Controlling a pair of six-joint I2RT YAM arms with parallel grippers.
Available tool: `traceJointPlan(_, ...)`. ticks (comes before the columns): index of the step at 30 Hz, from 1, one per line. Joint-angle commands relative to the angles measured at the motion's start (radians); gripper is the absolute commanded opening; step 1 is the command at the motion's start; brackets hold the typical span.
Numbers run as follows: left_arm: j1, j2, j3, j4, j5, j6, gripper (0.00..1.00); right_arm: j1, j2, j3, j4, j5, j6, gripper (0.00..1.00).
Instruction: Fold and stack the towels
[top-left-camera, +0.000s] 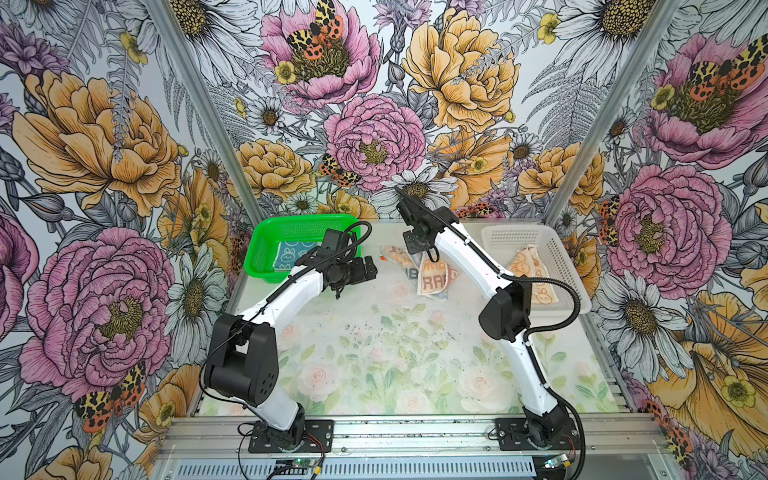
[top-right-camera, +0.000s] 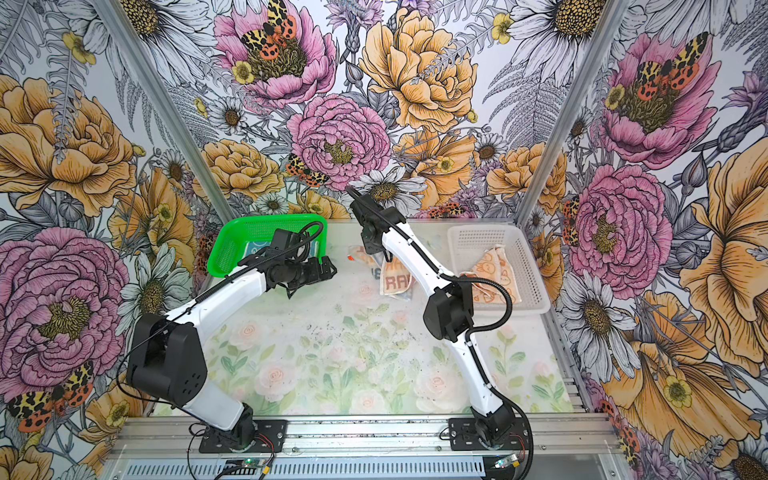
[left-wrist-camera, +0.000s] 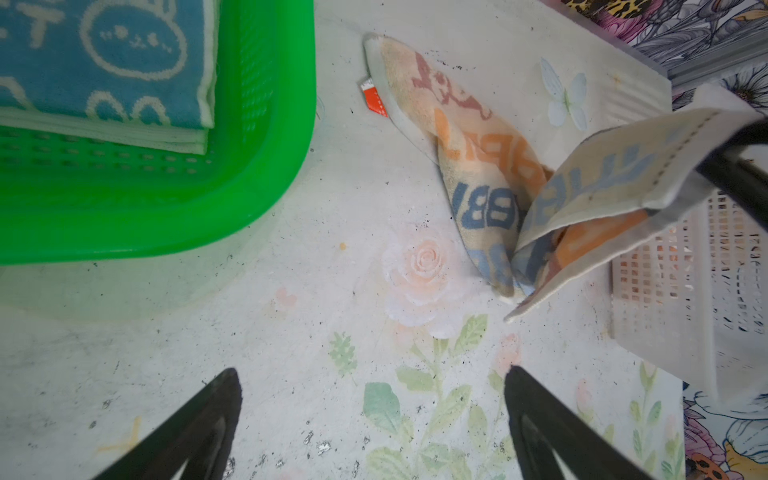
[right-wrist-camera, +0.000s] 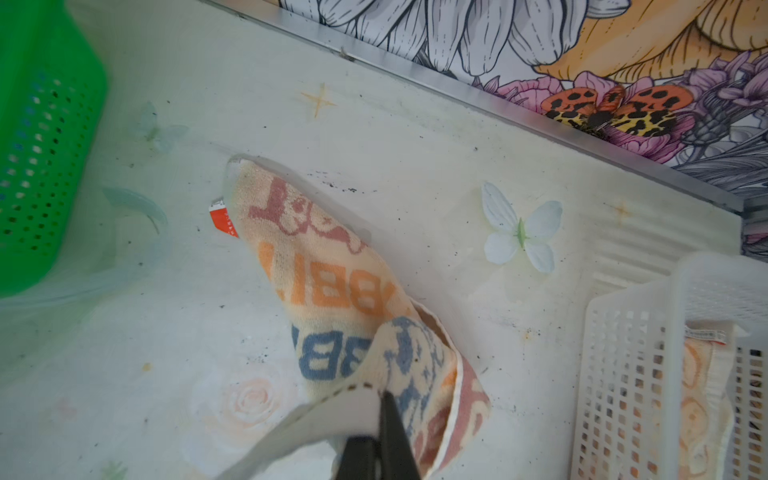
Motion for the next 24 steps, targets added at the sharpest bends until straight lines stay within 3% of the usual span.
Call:
traceJointPlan(1, 0.013, -0.027, 0.008, 0.009, 0.024, 0.015, 0.99, 0.068, -0.098, -0.055, -0.058, -0.094, 0.045, 0.00)
traceJointPlan(6, 0.052, -0.039, -0.010, -0.002, 0.032, -0.006, 0.99, 0.146, -0.196, -0.376, 0.042, -0.207, 0.105, 0.00)
traceJointPlan(11, 0.091, -0.075, -0.053, 0.000, 0.043, -0.014, 0.99, 0.143, -0.278, -0.680, 0.205, -0.304, 0.153, 0.41)
traceJointPlan(14, 0.099, -0.095, -0.069, -0.001, 0.045, -0.017, 0.99, 0.139, -0.313, -0.747, 0.233, -0.334, 0.152, 0.57)
traceJointPlan(19, 0.097, -0.115, -0.082, 0.000, 0.050, -0.026, 0.99, 0.126, -0.406, -0.857, 0.288, -0.355, 0.159, 0.65)
traceJointPlan(24, 0.047, -0.110, -0.090, 0.005, 0.059, -0.044, 0.99, 0.098, -0.448, -0.948, 0.326, -0.354, 0.176, 0.66)
